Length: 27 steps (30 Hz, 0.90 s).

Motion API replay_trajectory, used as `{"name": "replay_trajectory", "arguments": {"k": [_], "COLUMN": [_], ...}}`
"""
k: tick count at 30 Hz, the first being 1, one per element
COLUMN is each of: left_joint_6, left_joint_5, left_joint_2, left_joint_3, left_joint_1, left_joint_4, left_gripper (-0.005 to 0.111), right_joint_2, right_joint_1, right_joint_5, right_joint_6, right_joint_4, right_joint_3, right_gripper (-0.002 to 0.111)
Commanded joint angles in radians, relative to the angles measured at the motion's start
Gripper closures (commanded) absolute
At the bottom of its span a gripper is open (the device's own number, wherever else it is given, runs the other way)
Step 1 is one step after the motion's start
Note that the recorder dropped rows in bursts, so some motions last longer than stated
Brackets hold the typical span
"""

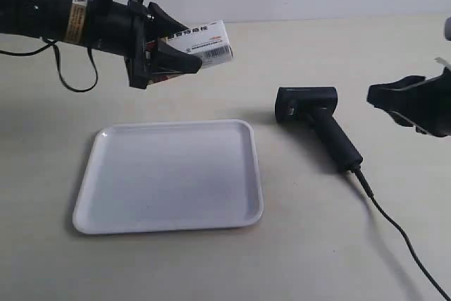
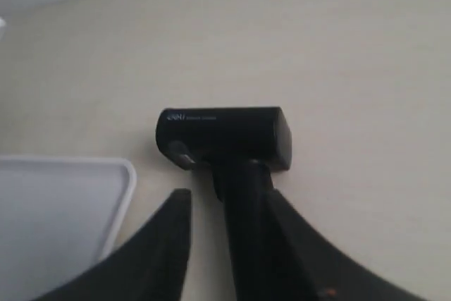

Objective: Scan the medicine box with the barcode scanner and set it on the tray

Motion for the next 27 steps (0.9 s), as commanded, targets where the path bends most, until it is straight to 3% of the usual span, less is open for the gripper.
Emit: {"name": "replay_trajectory", "arguments": {"k": [1,4,8,12,16,24,27], "left_joint_6": [0.077,0.097,0.105,0.127,0.123,0.121,0.129], "left_joint_5": [0.058,0.093,0.092,0.112,0.111,0.108,0.113], "left_joint_2": [-0.143,-0.201,-0.225,-0.223,-0.223,-0.223,-0.223], "left_joint_3": [0.189,0.287,0.353,0.372,0.378,0.385,0.396], "left_joint_1": [-0.003,-0.003,-0.003,-0.003,-0.003,-0.003,-0.003], "left_joint_4": [0.004,0.004,0.004,0.004,0.004,0.004,0.004], "left_gripper": [0.105,0.105,0.105,0.105,0.105,0.106,0.106], "right_joint_2": [0.148,0.215,0.27,0.322,0.402,0.527,0.551], "right_joint_1": [0.053,0.119,0.159,0.189,0.205,0.205,0.205], "right_joint_5": [-0.043,0.085,0.264,0.182,0.283,0.284,0.281], "right_joint_6": [0.058,0.07,0.083,0.081,0.083,0.073,0.041], "right_joint_4": [-0.156,-0.205,-0.209,-0.264,-0.266,-0.323,-0.342], "right_joint_3": [-0.083,-0.161,-0.242,-0.284,-0.343,-0.442,-0.464], "right_gripper": [0.041,0.024,0.012,0.011,0.011,0.011,0.016]}}
